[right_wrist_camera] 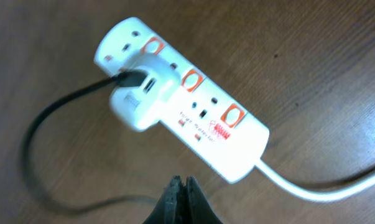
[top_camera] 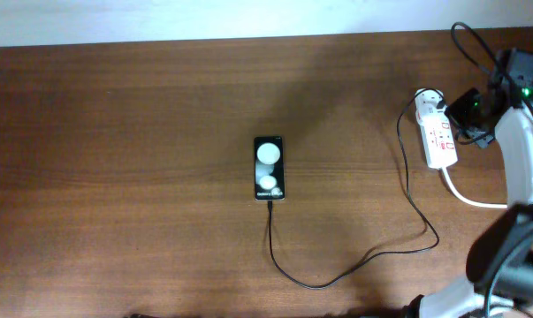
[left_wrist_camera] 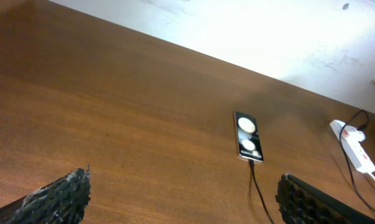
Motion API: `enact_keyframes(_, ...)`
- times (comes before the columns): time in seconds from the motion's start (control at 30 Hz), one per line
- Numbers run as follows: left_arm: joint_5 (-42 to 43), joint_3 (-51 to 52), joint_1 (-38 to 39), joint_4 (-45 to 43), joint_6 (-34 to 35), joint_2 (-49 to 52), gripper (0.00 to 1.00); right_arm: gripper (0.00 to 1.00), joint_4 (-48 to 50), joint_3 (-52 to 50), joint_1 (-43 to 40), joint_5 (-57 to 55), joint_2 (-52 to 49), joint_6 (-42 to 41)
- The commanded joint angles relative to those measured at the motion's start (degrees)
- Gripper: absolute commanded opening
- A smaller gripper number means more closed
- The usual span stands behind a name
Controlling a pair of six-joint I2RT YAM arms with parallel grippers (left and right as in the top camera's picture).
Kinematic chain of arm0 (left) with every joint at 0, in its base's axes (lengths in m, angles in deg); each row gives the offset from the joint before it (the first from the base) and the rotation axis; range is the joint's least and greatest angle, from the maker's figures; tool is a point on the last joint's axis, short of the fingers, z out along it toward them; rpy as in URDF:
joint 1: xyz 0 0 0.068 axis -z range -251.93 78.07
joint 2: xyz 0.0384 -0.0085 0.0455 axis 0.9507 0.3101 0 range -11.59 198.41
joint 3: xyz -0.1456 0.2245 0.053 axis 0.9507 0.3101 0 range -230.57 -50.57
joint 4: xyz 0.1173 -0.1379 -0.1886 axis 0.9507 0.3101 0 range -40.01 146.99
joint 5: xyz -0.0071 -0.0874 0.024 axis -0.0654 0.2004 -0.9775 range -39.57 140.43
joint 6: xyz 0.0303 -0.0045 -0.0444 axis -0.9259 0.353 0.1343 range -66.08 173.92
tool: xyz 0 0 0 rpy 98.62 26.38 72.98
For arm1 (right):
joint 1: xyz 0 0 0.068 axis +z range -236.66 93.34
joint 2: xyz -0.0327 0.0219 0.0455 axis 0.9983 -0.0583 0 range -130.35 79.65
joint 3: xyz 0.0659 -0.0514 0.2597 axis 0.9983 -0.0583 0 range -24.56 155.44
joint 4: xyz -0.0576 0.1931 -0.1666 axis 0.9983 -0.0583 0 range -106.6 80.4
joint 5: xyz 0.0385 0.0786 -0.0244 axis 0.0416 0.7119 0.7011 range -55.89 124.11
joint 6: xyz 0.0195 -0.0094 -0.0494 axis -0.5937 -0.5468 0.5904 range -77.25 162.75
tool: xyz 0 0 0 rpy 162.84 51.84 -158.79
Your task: Plug charger to phone and switch on socket
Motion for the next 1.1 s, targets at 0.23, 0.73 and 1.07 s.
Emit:
enact_keyframes(0.23, -0.42, -0.11, -0.20, -0.17, -0.26, -0.09, 0.99, 0.04, 9.64, 4.17, -0.98, -4.24, -15.69, -1.75)
enact_keyframes(0.73, -0.42, -0.11, -0.20, -0.17, -0.26, -0.09, 0.99, 0.04, 11.87, 4.13, 4.04, -2.64, -21.90, 1.70)
enact_keyframes(1.07, -0.42, -0.11, -0.20, -0.17, -0.26, -0.09, 0.99, 0.04, -3.13, 4.20, -2.82, -7.17, -0.66, -2.54)
